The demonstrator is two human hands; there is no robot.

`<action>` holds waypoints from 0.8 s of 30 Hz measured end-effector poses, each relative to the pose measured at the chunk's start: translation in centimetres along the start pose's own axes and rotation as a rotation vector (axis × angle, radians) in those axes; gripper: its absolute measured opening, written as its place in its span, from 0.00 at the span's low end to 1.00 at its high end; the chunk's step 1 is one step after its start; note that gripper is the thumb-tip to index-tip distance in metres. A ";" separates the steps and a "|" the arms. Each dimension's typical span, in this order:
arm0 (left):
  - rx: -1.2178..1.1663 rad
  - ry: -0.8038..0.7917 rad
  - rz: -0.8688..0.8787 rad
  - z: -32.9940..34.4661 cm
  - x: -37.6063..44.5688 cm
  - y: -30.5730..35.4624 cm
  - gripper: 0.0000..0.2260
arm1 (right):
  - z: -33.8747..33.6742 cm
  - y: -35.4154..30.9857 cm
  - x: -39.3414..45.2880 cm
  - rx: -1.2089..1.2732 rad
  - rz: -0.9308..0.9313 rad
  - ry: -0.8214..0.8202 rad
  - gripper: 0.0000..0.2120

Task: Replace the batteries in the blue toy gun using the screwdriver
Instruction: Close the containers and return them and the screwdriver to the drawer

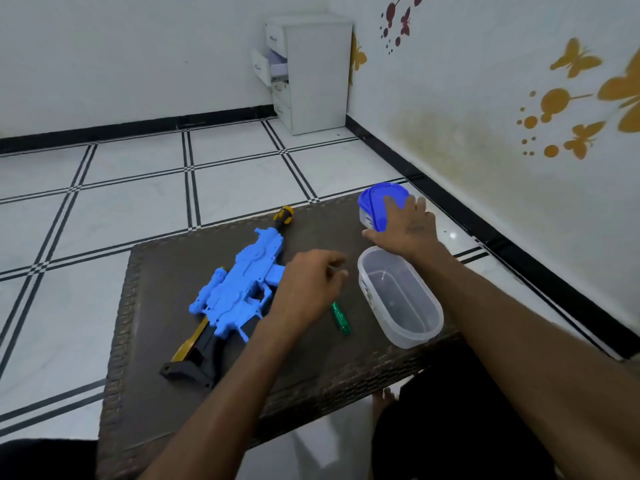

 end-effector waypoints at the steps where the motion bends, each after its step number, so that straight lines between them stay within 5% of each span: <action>1: -0.006 0.029 -0.014 0.4 0.3 0.5 0.11 | 0.5 0.4 0.4 0.009 -0.002 -0.011 0.39; 8: -0.057 -0.018 -0.092 3.2 0.4 1.4 0.11 | -0.1 0.6 0.5 0.005 -0.022 0.081 0.21; 12: -0.126 -0.070 -0.155 4.0 0.1 0.5 0.10 | -3.3 1.7 -0.7 0.211 0.048 0.235 0.12; 17: -0.343 -0.090 -0.331 5.0 -0.5 -1.1 0.11 | -6.2 4.9 -6.2 0.791 0.150 0.519 0.16; 20: -0.610 -0.140 -0.472 6.4 -1.0 -1.8 0.16 | -3.6 5.8 -10.5 1.173 0.240 0.447 0.24; 24: -0.813 -0.191 -0.550 8.0 -1.8 -1.5 0.18 | -0.4 5.5 -14.5 1.217 0.285 0.273 0.14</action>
Point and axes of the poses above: each hand's wrist, its own x-axis towards the middle knuckle, its own z-axis out of the palm, y = z × x, the point moved 9 cm from there along x, towards the middle knuckle, and after that the axes turned 4 degrees about -z, right-handed, at the moved point
